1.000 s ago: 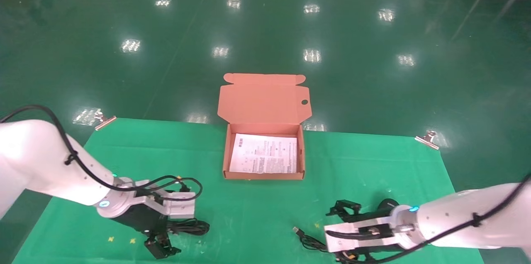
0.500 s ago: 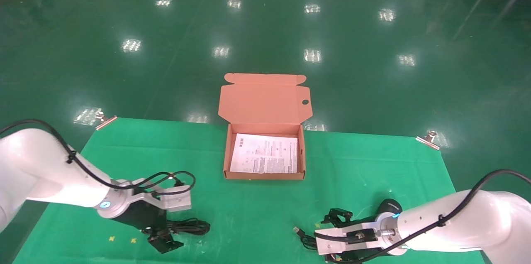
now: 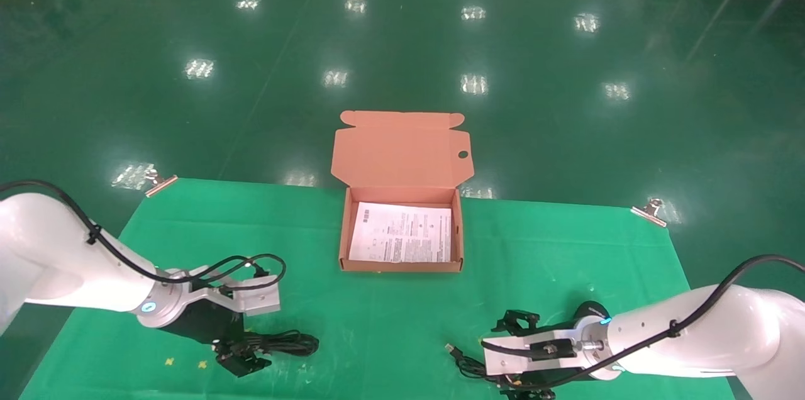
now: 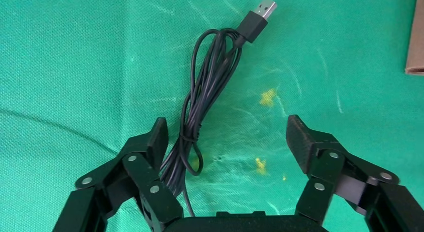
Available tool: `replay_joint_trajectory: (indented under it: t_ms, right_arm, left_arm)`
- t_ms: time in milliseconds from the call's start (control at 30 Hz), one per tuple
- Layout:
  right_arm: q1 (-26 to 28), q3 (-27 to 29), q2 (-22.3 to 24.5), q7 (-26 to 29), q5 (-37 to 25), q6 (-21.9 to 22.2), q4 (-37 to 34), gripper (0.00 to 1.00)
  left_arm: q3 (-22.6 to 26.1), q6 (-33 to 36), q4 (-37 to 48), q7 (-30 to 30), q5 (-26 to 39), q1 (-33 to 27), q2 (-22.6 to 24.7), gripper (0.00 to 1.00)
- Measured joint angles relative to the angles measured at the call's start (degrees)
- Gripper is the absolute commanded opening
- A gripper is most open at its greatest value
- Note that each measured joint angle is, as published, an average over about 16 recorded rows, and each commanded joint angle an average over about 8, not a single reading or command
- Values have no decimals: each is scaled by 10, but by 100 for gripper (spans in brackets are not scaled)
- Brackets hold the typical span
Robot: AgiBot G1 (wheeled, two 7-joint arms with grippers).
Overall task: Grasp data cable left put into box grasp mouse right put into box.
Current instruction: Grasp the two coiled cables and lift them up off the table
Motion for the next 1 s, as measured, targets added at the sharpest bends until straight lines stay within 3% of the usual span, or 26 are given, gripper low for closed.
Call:
replay_joint_trajectory:
  t_ms: [1000]
  right_arm:
    - [-1, -2, 1, 1, -1, -7, 8, 0]
  left_arm:
    - [2, 6, -12, -4, 2, 3, 0, 0]
